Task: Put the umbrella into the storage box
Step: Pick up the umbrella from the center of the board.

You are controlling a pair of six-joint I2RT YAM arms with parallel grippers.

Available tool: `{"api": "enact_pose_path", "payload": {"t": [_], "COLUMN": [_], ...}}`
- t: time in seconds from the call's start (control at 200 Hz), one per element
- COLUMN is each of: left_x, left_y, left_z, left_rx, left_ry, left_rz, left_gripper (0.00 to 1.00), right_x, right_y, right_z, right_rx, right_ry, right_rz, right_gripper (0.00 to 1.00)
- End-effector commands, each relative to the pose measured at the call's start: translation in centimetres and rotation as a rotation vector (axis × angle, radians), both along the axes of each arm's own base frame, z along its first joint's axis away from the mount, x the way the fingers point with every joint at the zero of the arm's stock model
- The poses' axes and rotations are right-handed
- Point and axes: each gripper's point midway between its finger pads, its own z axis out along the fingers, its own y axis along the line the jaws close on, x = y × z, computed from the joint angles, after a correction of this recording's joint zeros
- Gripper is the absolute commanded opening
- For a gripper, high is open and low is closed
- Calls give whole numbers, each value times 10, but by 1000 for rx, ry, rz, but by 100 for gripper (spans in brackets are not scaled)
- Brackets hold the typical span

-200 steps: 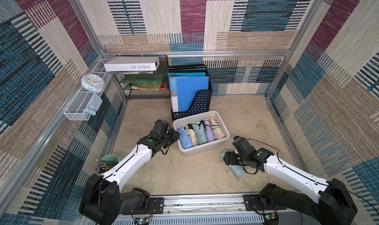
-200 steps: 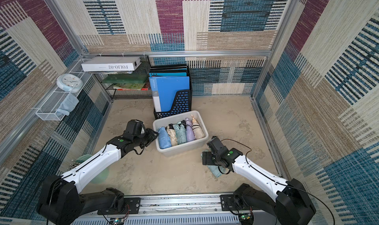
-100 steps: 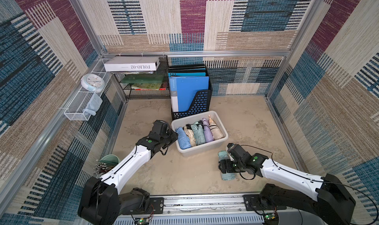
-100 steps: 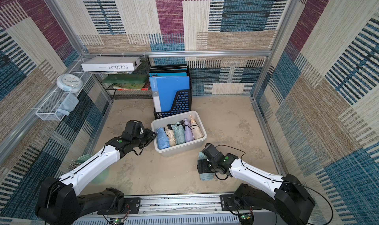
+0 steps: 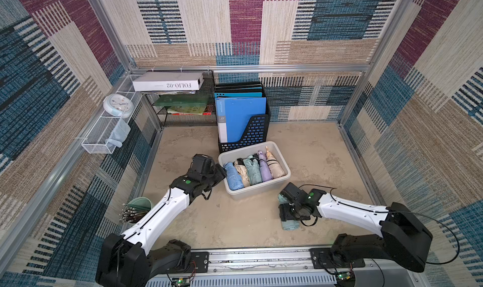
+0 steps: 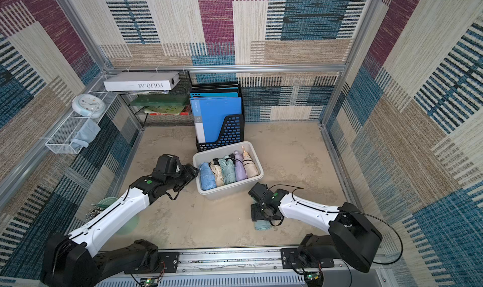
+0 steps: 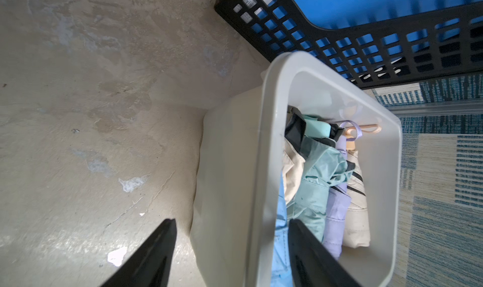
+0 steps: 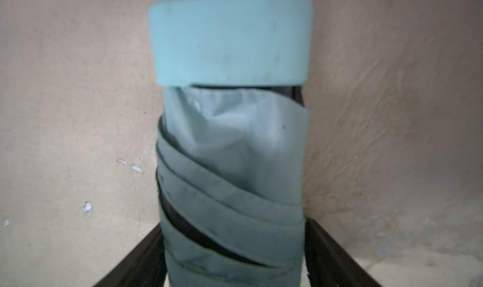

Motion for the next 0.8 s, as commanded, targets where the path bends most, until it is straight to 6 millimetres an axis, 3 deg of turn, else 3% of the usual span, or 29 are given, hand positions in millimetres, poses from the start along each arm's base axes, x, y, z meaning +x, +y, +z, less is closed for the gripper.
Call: {"api": "enact_pose_path", "payload": {"t": [0.0,0.27,0.476,0.791], "left_x": [-2,-8,-13,-16], "left_y": [5,9,11,15], "left_z": [4,11,16,21], "left_rx": [20,17,12,9], "left_ry": [-7,-19,-27,-35], "left_rz": [7,20,15,16], "left_gripper": [73,75,75,75], "right_x": [0,-1,4,15], "right_y": [-7,-7,-17,-35], "right_z": [-7,-10,3,27], "right_rx": [-39,-34,-51,-71], "right_ry": [12,24,-20,-80], "right_rz": [-52,-90,-181,-274], "right_gripper": [74,59,51,46]}}
